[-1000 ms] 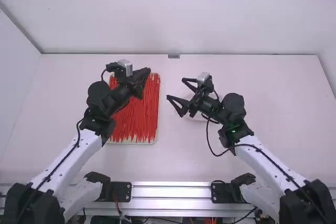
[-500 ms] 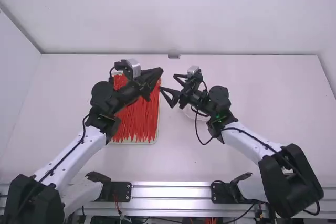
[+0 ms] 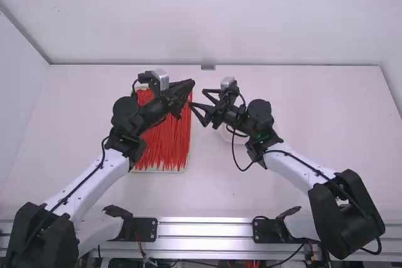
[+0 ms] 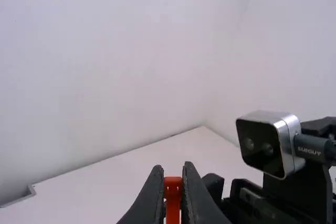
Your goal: Fasten the cable tie
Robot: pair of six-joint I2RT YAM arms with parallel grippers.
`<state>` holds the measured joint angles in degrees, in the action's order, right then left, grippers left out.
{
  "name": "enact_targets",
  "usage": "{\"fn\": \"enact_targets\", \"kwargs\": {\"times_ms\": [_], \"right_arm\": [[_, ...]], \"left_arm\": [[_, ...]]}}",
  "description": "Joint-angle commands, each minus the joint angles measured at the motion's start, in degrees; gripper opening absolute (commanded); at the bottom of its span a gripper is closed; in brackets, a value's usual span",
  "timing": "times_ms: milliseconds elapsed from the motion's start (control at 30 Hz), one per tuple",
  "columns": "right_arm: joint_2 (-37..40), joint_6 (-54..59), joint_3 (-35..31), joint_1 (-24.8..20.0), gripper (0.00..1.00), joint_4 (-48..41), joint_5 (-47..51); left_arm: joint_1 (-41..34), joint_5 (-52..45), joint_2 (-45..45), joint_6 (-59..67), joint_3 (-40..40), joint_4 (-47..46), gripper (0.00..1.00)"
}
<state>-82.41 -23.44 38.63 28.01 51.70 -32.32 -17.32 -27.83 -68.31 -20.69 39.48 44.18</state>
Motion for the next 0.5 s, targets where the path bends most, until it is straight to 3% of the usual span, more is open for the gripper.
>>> {"fn": "enact_targets", "kwargs": {"times_ms": [0, 467], "right_arm": [[0.0, -0.35, 1.86, 0.17, 0.79, 0.15, -0.44], [0.0, -0.31, 1.86, 1.55, 0.61, 0.55, -1.09]], "left_arm": [[-0.33, -0.26, -0.17, -1.66, 1.44, 1.03, 0.02], [-2.38, 1.46, -0.17, -3.67, 1.44, 1.57, 0.02]]}}
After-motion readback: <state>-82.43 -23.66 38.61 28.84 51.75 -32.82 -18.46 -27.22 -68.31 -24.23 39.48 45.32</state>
